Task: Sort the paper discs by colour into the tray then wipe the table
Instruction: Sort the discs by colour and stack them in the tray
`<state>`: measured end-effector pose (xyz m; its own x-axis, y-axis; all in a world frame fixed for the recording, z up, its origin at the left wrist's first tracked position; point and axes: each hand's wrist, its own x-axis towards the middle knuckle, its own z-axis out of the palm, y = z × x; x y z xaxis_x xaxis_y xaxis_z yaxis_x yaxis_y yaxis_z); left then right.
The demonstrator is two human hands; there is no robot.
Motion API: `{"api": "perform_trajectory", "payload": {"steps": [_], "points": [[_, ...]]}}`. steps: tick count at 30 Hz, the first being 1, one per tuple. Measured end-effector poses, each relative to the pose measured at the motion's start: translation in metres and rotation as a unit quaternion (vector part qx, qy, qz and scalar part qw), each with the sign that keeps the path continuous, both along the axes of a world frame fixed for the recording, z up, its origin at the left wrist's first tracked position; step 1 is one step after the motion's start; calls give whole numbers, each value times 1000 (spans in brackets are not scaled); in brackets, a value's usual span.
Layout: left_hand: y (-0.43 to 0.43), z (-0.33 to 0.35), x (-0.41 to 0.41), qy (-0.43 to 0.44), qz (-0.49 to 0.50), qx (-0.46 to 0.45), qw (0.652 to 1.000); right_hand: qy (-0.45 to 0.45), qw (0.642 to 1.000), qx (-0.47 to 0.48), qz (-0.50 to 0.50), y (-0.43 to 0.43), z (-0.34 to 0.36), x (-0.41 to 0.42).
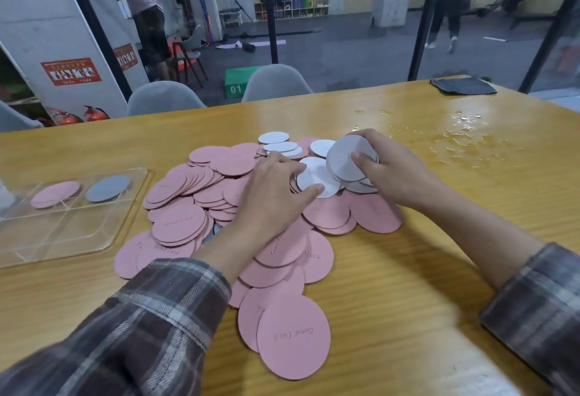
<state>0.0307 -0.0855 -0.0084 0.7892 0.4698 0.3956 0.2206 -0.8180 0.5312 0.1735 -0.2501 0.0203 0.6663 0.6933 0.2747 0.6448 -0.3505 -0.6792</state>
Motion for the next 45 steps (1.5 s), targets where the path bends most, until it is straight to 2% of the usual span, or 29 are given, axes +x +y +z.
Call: {"api": "perform_trajectory", "payload": {"steps": [4, 10, 14, 18, 21, 26, 32, 37, 41, 45], "points": [[3, 1, -10, -26, -24, -52, 998, -5, 1000, 5, -1, -1, 0, 0], [-4, 6, -16, -113, -45, -98, 988, 3, 1000, 0, 12, 2, -4, -1], [-5, 9, -17, -161, -63, -186, 967, 41, 999, 23, 11, 1, -1, 0], [-6, 11, -17, -189, -51, -248, 949, 40, 999, 27, 5, -1, 1, 0], [-7, 14, -14, -193, -46, -287, 937, 91, 994, 41, 42, 1, 1, -3], [-13, 23, 0, -190, -7, -291, 938, 170, 979, 69, 84, 5, 2, -10], [-17, 22, 13, -169, -6, -242, 955, 151, 983, 53, 88, 4, 0, -9], [-12, 15, 17, -160, -19, -99, 982, 115, 990, 56, 59, 3, 0, 1], [0, 1, 17, -38, 5, 15, 999, 130, 991, 33, 13, -5, 0, 13], [-1, 1, 16, 10, 11, 38, 999, 86, 996, 20, -14, -13, -3, 23]]}}
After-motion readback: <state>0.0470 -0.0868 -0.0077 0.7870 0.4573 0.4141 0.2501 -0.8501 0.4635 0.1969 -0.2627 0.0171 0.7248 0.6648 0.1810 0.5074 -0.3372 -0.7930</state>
